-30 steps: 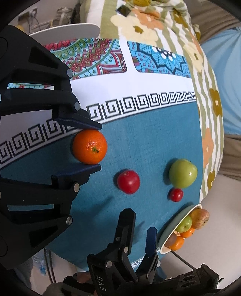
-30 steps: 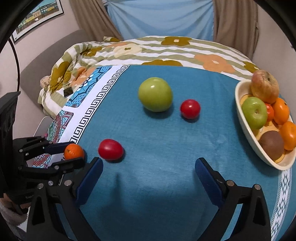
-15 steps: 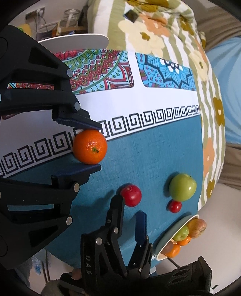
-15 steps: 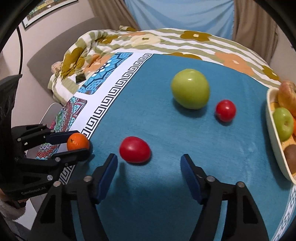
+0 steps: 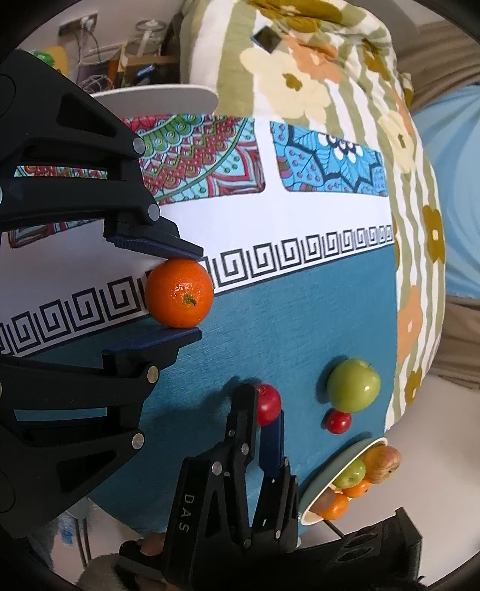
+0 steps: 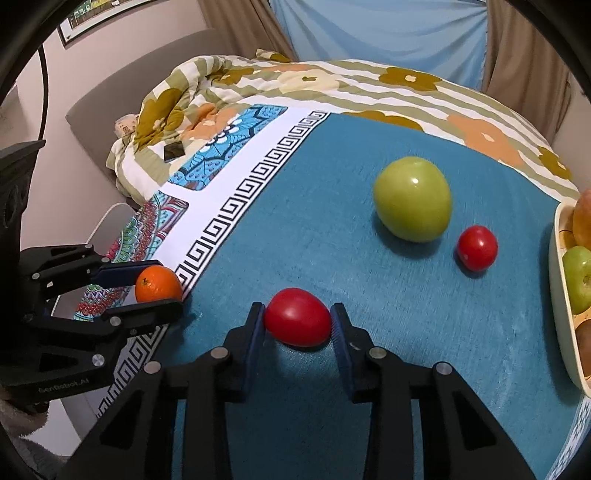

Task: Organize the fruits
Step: 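Carry the mandarin to the bowl with the left tool while the right tool carries the tomato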

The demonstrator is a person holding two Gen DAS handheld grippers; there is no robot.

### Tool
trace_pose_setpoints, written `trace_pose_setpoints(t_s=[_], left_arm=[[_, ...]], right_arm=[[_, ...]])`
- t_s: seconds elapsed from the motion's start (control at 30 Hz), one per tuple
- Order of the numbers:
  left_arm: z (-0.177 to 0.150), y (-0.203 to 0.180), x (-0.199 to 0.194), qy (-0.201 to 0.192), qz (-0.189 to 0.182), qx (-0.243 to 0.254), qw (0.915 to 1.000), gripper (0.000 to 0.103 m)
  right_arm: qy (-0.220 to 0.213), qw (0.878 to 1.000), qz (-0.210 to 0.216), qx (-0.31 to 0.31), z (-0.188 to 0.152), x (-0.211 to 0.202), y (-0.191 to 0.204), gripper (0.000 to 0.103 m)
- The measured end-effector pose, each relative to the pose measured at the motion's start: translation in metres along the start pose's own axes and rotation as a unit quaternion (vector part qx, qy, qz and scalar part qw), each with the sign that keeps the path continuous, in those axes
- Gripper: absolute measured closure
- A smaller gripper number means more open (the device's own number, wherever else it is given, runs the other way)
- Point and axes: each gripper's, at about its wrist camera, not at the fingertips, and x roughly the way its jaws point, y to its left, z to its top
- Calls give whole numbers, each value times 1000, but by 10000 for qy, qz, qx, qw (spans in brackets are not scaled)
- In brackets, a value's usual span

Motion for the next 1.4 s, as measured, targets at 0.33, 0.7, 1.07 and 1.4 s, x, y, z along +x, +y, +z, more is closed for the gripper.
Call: trace_pose_setpoints(t_s=[0.33,0.7,1.07,1.4], left_arm=[[20,-6,-29,-202,31,1,9998,62],[65,-48,-71,-671,-143,362,9970,62],[119,-130,-65,-868,-559,549,9931,62],[151,-214,-18,-687,-748,657,9927,62]], right_arm=[[-284,9992,-194,211,6,-44,-4,70],[-686,9922,-738,737,7,-124,-39,70],[-838,9838,-1069,1174,-12,-183,-116,70],[-813,9820,-1093,1308,-28,-205,-198,70]])
